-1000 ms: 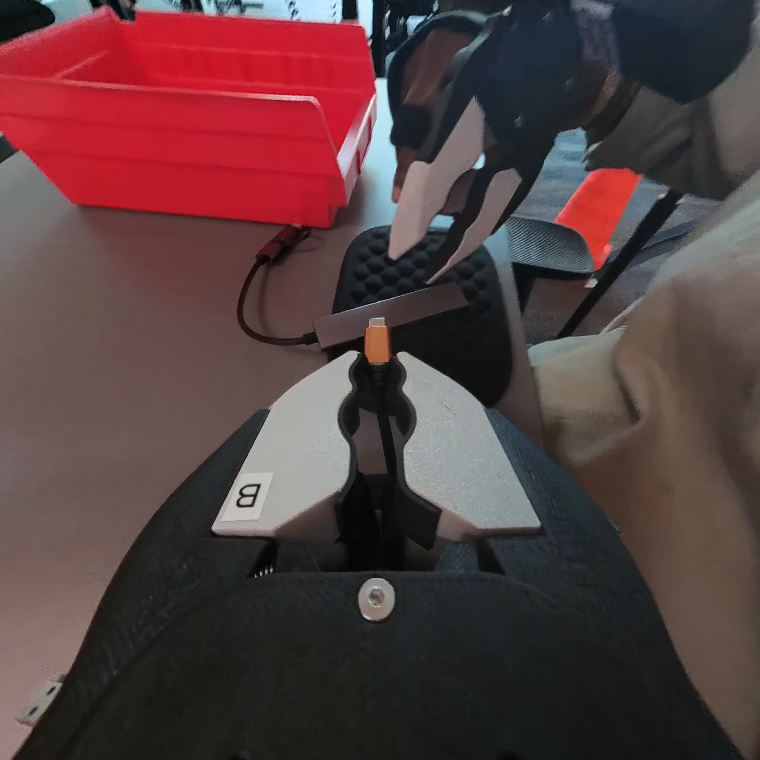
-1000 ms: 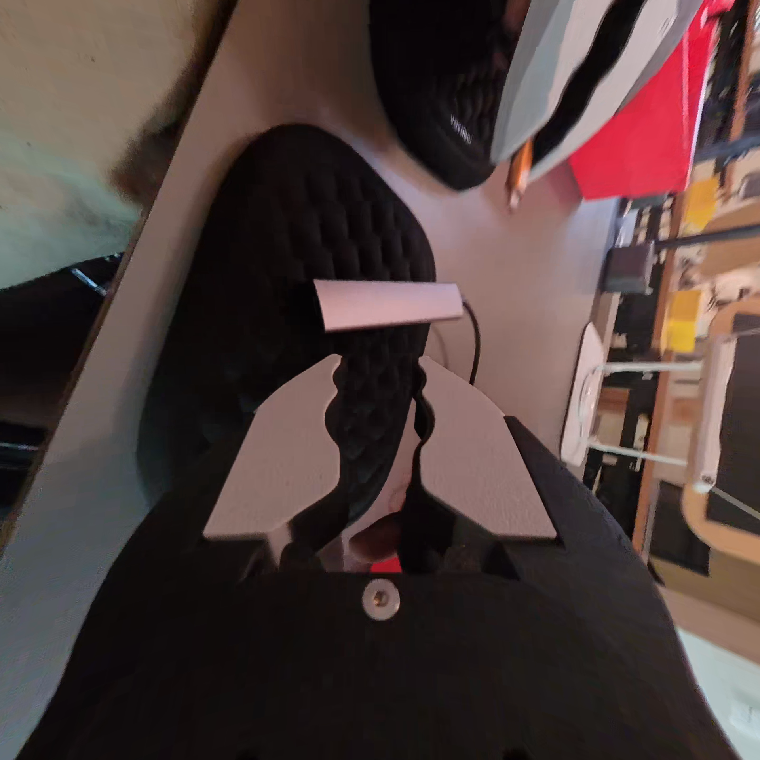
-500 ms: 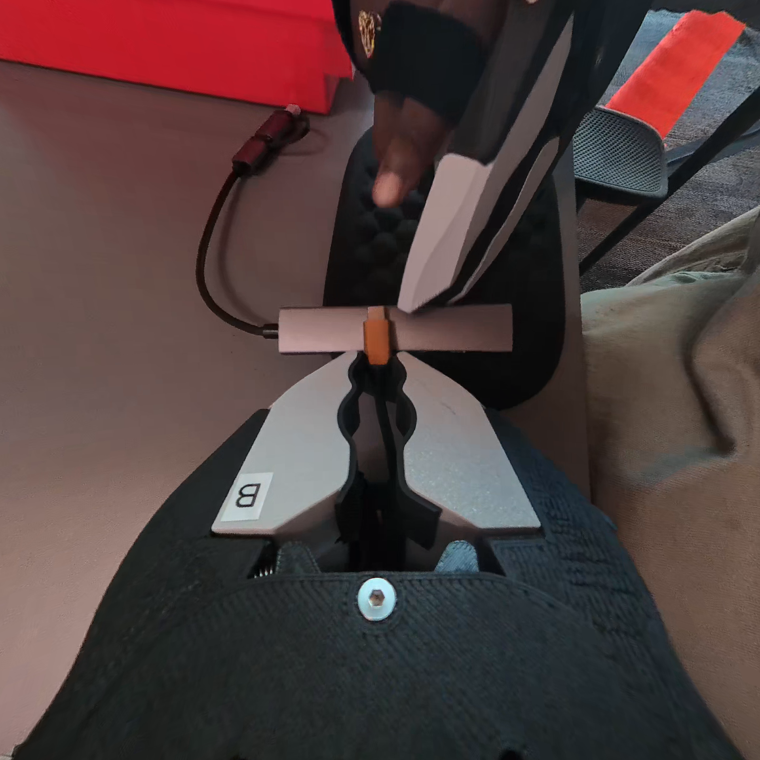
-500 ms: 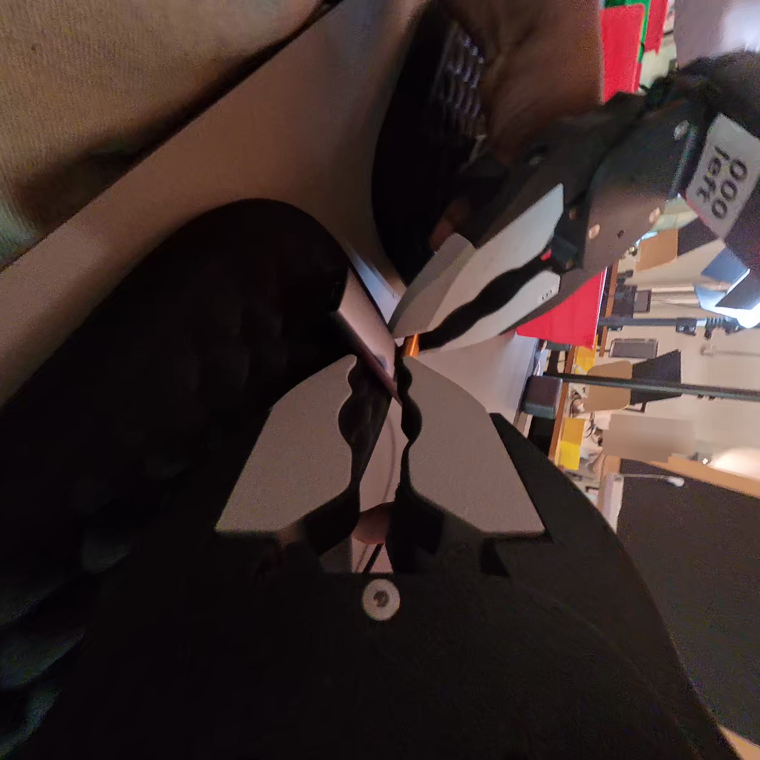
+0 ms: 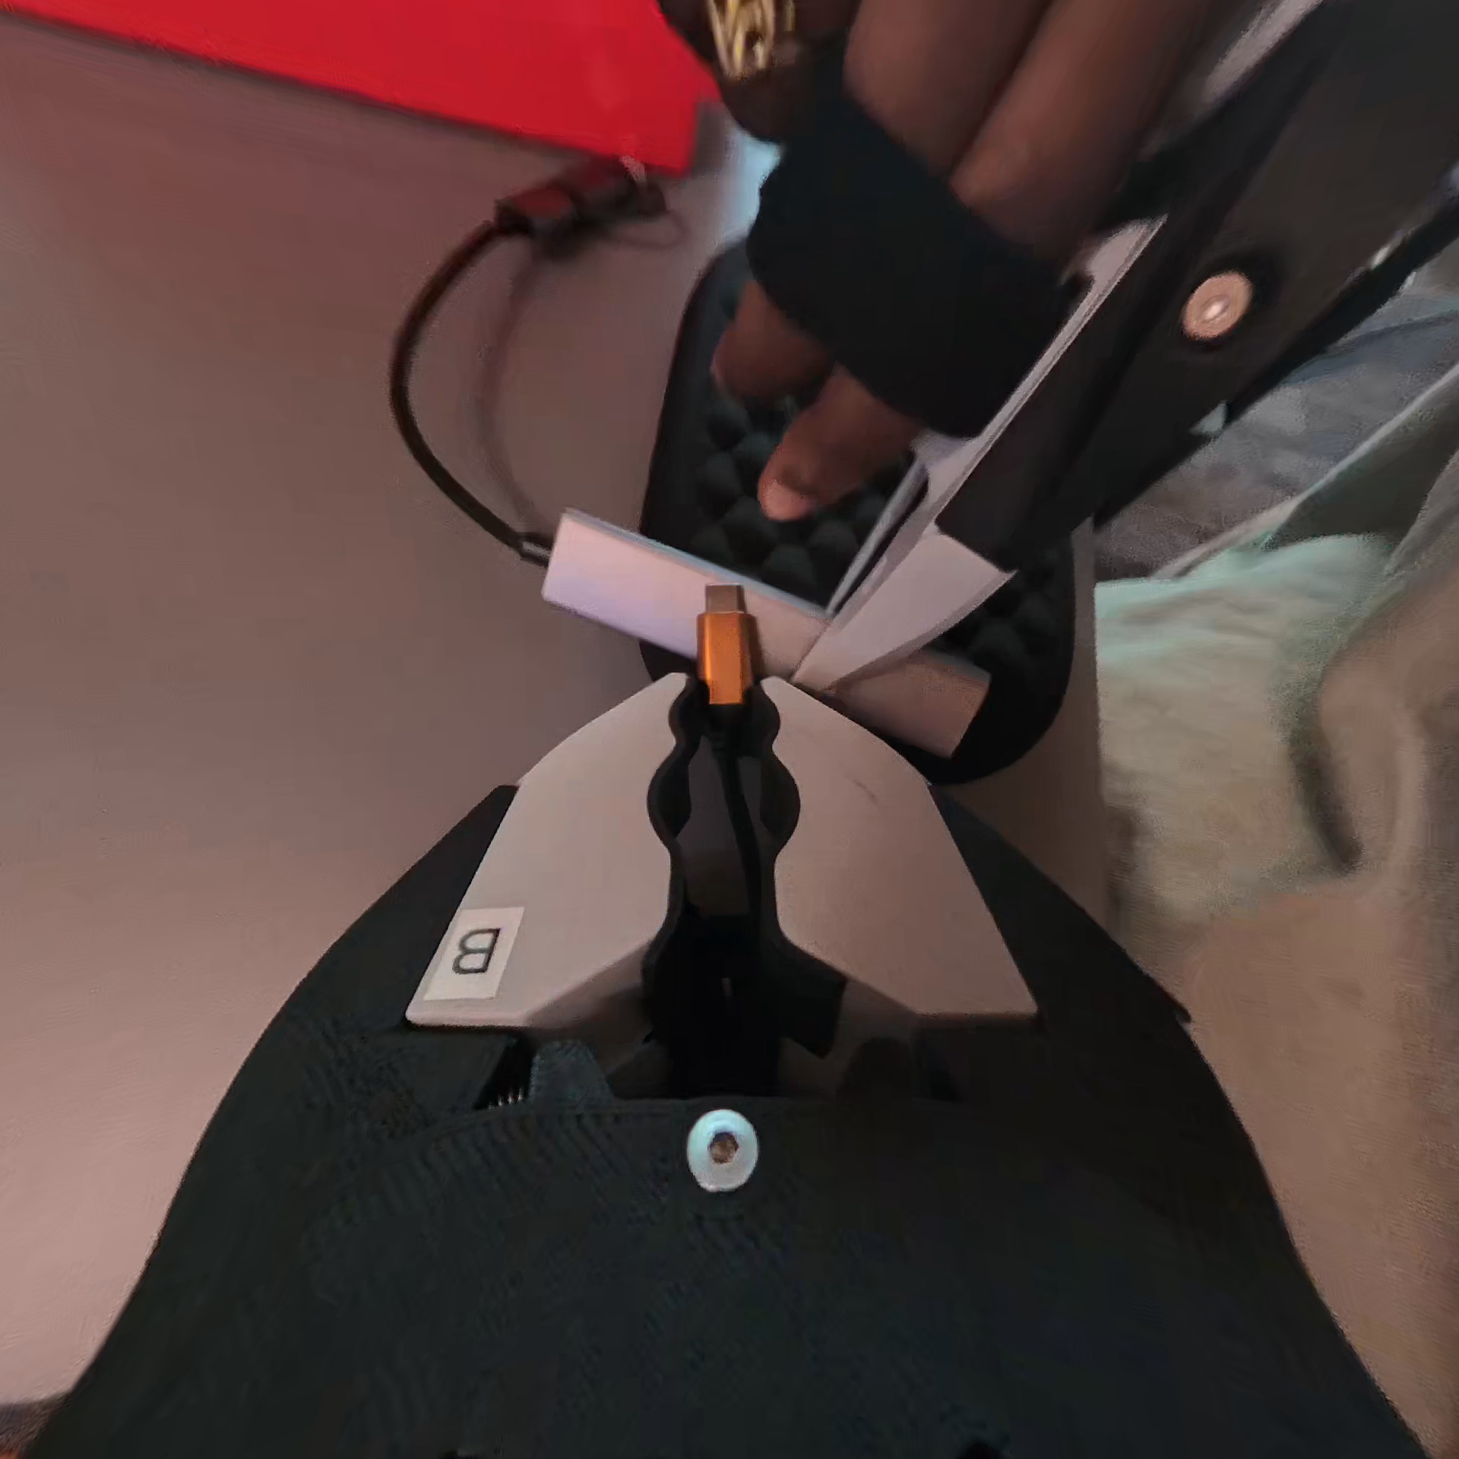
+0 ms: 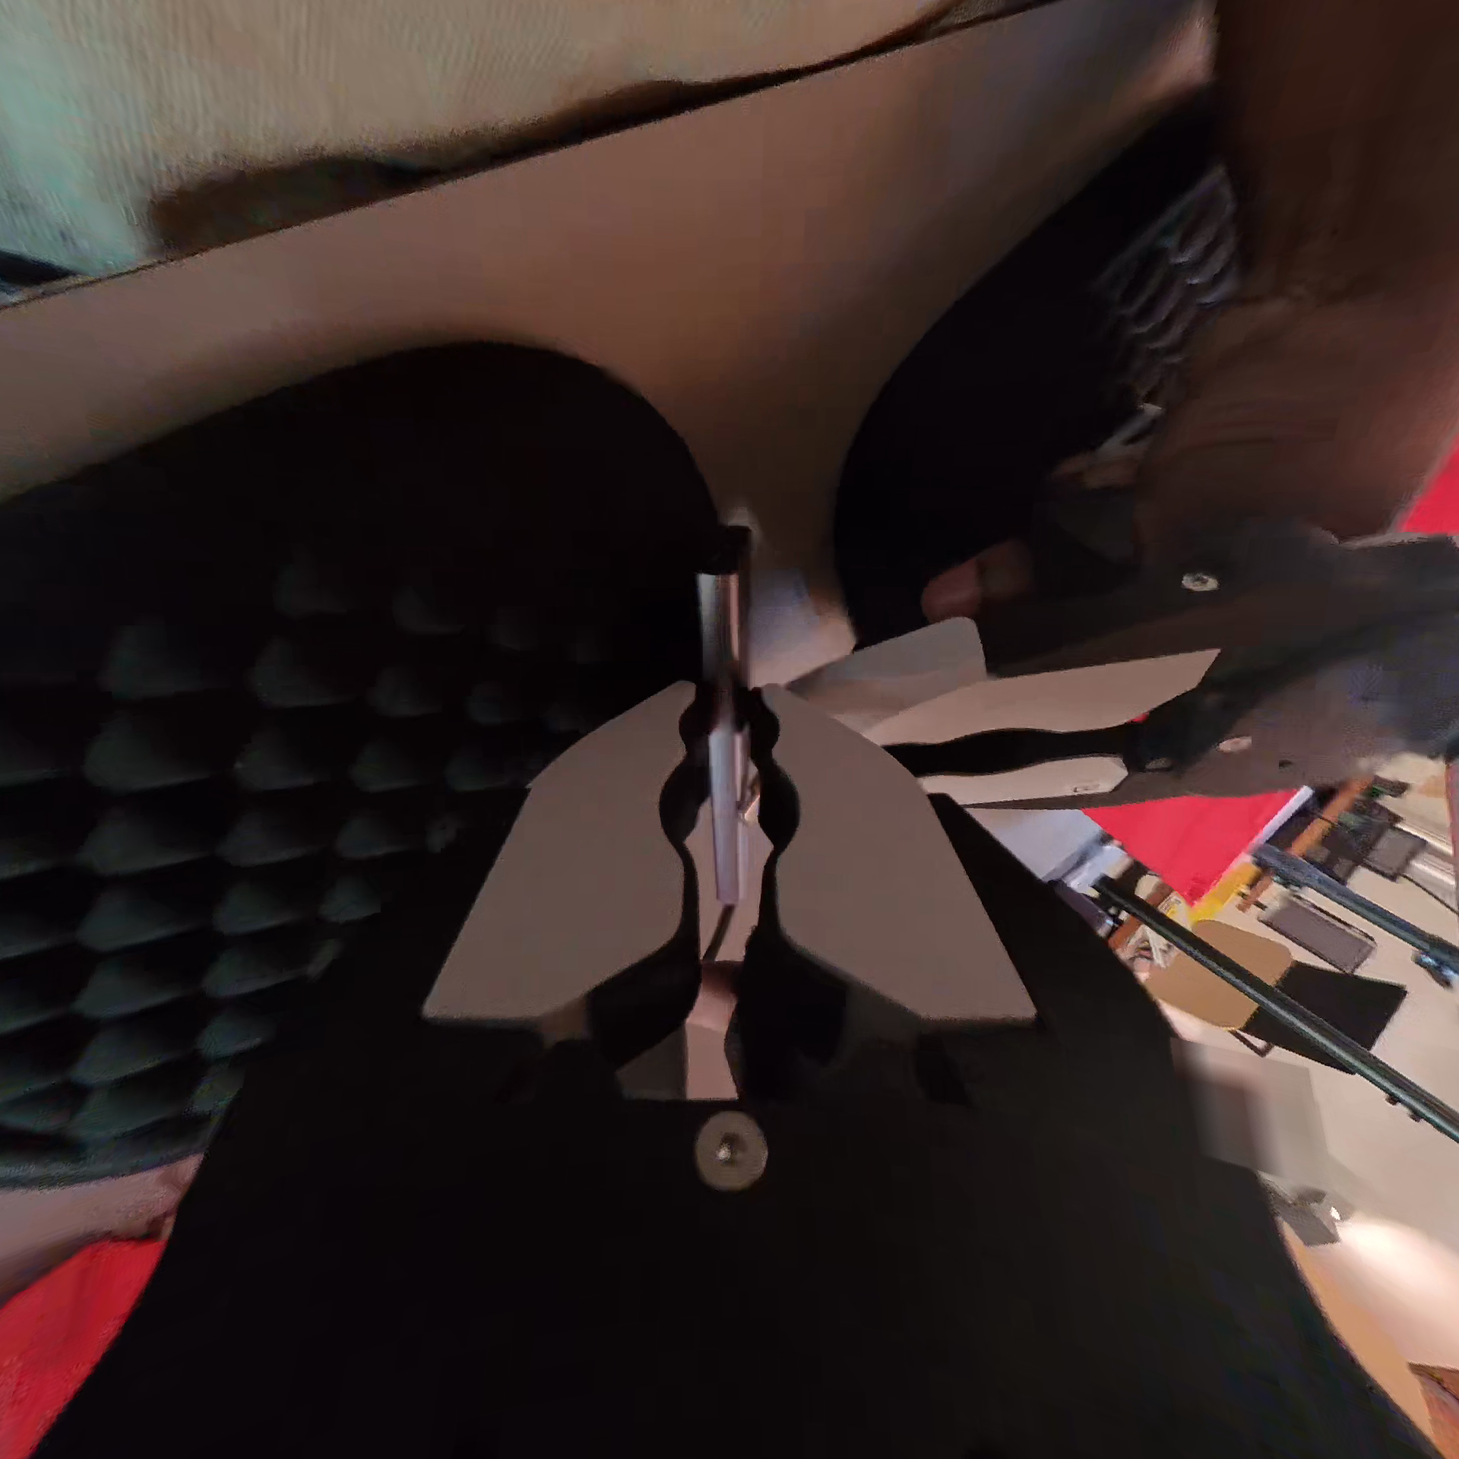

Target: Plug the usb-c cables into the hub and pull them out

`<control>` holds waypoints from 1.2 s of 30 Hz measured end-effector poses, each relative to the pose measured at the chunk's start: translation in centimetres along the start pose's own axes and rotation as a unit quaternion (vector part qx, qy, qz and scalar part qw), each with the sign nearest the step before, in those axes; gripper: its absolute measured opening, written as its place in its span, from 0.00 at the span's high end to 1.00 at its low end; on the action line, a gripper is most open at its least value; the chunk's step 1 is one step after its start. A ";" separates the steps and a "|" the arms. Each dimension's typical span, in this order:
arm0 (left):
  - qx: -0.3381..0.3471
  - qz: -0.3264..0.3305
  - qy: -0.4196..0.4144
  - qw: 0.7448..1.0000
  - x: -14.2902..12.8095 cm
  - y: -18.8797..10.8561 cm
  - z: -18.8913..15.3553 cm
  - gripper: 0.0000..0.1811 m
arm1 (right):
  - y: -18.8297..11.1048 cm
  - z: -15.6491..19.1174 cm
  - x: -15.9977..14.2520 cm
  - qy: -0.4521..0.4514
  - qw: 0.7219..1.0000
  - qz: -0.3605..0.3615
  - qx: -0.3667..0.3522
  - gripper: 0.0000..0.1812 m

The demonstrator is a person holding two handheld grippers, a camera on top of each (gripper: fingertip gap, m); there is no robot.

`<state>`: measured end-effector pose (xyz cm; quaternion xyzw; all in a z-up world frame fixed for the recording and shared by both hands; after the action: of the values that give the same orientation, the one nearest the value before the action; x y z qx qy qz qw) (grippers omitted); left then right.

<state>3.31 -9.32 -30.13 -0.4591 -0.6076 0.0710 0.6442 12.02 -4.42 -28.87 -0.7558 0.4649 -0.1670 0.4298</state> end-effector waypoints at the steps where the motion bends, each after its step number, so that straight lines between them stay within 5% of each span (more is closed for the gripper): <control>1: 0.003 -0.032 0.002 0.999 0.3 -0.7 -0.1 0.95 | -0.1 -0.2 0.0 0.007 1.000 -0.003 -0.010 0.95; 5: 0.012 -0.147 0.036 0.988 0.5 -5.0 -0.6 0.94 | -2.1 -1.3 -1.4 0.145 0.979 -0.047 -0.131 0.95; 11: -0.070 -0.203 0.038 0.976 0.5 -9.8 -2.8 0.95 | -7.8 -2.2 -2.5 0.361 0.852 -0.191 -0.329 0.95; 13: -0.095 -0.173 0.038 0.980 0.9 -9.5 -4.0 0.94 | -8.2 -1.9 -1.8 0.370 0.840 -0.202 -0.343 0.95; 17: -0.140 -0.130 0.045 0.981 1.9 -8.5 -5.9 0.94 | -7.9 -1.5 0.1 0.342 0.865 -0.183 -0.318 0.95; 27: -0.087 -0.033 0.061 0.994 3.0 -6.8 -5.8 0.94 | -7.5 -1.0 0.6 0.238 0.934 -0.071 -0.257 0.95; 36: -0.083 -0.010 0.065 0.994 3.0 -6.1 -5.8 0.94 | -7.2 -1.4 0.7 0.167 0.961 -0.019 -0.220 0.95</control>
<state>6.11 -13.76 -22.92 -0.5085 -0.5727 -0.0160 0.6428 15.54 -4.27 -22.39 -0.8018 0.5411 -0.1922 0.1658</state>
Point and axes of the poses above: each gripper's, where its closed fingertips meet, y out along the fingers, x out of its top, z = x × y across the jaws, the point moved 7 cm from there along -y, back along the fingers, and after that the axes turned 4 degrees about z, right-handed, at the moved point
